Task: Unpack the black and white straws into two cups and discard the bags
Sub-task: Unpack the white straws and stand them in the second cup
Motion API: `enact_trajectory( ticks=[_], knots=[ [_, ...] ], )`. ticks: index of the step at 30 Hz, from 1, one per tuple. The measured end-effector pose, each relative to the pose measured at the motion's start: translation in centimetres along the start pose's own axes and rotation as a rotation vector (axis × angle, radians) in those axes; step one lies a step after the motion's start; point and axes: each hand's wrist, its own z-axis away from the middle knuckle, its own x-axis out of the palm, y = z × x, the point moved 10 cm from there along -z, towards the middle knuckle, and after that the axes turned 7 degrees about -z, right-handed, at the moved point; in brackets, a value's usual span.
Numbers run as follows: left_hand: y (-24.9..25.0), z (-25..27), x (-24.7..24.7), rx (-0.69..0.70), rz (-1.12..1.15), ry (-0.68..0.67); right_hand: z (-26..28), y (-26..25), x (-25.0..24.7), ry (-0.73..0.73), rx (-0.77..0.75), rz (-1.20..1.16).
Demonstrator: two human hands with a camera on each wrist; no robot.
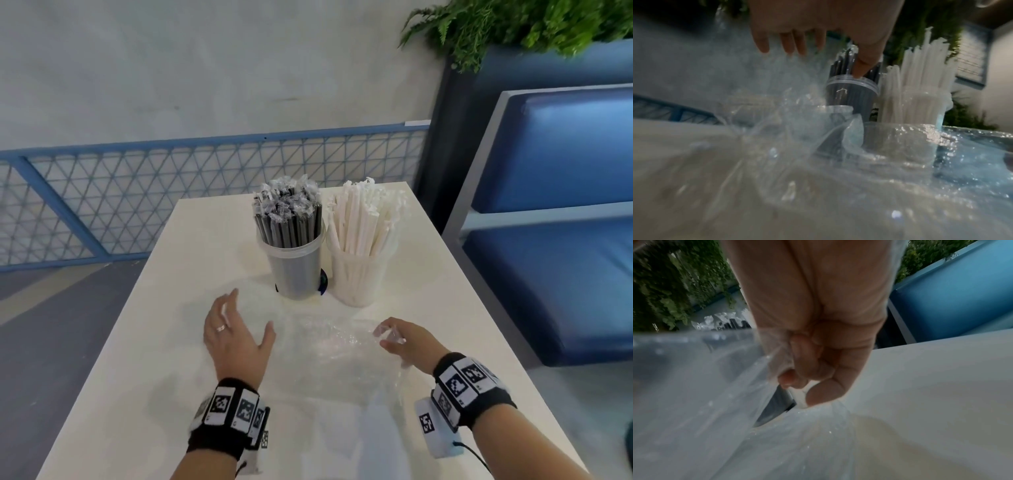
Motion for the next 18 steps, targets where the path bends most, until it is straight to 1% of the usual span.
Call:
enact_trajectory(
  ticks=[1, 2, 3, 4, 5, 6, 8, 10, 12, 14, 16, 17, 18],
  knots=[
    [0.7, -0.5, 1.2, 0.019, -0.075, -0.122, -0.1, 0.2, 0.1, 0.003, 0.002, 0.002],
    [0.6, -0.9, 3.0, -0.014, -0.114, -0.285, -0.2, 0.2, 0.2, 0.007, 0.000, 0.006],
    [0.3, -0.9, 4.8, -0.075, -0.130, -0.441, -0.3, 0.2, 0.4, 0.007, -0.004, 0.008],
    [-0.2, -0.6, 6.5, -0.130, -0.113, -0.567, -0.4, 0.2, 0.6, 0.005, -0.007, 0.005],
    [-0.4, -0.6, 7.4, -0.154, -0.075, -0.628, -0.5, 0.2, 0.8, 0.004, -0.007, 0.001],
    [-0.5, -0.8, 7.9, -0.159, -0.022, -0.635, -0.5, 0.3, 0.9, 0.004, -0.001, -0.002],
    [-1.2, -1.9, 7.4, -0.184, 0.053, -0.536, -0.6, 0.5, 0.2, 0.044, 0.022, -0.007],
    [-2.9, -2.8, 6.7, -0.277, 0.108, -0.458, -0.6, 0.7, -1.4, 0.148, 0.047, -0.016],
    [-4.2, -2.8, 7.1, -0.342, 0.159, -0.447, -0.5, 0.7, -2.6, 0.233, 0.080, 0.078],
    [-4.0, -2.6, 7.6, -0.333, 0.143, -0.460, -0.1, -0.3, -3.2, 0.347, 0.078, 0.305],
    [-2.8, -2.5, 7.2, -0.292, 0.092, -0.423, 0.9, -3.0, -2.9, 0.461, -0.018, 0.469],
    [-1.9, -2.5, 6.9, -0.225, 0.034, -0.385, 1.1, -4.3, -1.9, 0.448, -0.078, 0.516],
    [-0.6, -2.4, 6.4, -0.134, -0.068, -0.350, 1.2, -5.0, -0.5, 0.376, -0.122, 0.574]
  ],
)
